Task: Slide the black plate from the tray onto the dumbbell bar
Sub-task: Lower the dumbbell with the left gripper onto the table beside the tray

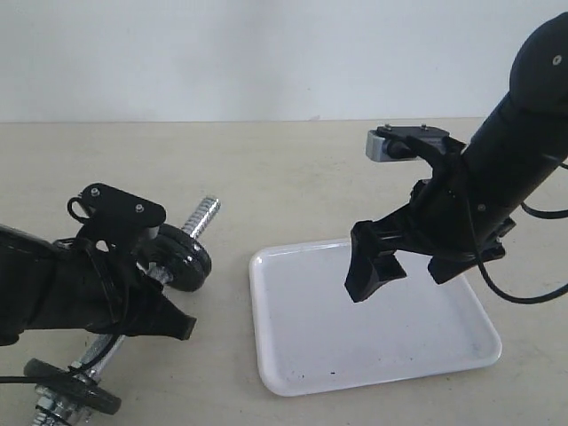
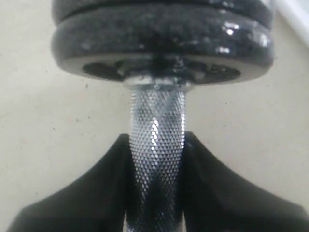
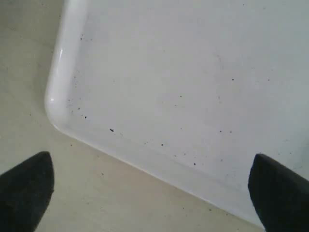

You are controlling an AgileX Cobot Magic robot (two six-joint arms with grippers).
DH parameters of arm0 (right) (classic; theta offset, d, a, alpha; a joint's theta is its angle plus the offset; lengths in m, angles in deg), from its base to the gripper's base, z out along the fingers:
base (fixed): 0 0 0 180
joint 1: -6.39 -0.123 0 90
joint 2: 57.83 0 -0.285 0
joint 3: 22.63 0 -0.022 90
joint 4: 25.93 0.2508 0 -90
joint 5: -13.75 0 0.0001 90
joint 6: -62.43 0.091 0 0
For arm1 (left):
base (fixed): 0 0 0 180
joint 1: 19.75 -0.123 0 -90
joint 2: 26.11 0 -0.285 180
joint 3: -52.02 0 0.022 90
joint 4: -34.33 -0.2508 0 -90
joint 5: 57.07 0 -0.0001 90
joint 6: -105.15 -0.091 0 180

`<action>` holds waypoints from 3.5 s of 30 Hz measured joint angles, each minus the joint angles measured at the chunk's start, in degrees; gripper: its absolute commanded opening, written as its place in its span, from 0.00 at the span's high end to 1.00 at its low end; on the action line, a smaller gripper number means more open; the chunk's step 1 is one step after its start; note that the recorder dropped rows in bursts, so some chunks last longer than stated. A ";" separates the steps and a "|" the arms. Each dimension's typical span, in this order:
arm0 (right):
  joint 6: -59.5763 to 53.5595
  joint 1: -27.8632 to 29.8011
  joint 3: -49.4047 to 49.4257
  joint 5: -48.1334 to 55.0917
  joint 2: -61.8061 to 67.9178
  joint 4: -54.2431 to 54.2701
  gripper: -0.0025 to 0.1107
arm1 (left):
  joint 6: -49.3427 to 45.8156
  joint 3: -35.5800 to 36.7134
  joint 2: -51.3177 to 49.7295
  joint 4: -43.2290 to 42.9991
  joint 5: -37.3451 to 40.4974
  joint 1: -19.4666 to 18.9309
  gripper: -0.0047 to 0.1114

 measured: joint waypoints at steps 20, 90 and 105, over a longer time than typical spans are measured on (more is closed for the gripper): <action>-1.08 0.00 0.21 -1.20 0.00 1.27 0.05 | 12.02 -0.08 -1.88 -0.85 4.38 0.00 0.92; -10.47 0.00 7.70 -10.67 0.00 12.93 0.05 | 41.20 -2.20 -1.34 -12.69 12.52 0.00 0.43; -10.95 0.00 7.79 -10.67 0.00 13.04 0.05 | 50.52 -2.34 -1.34 -11.50 9.81 0.00 0.47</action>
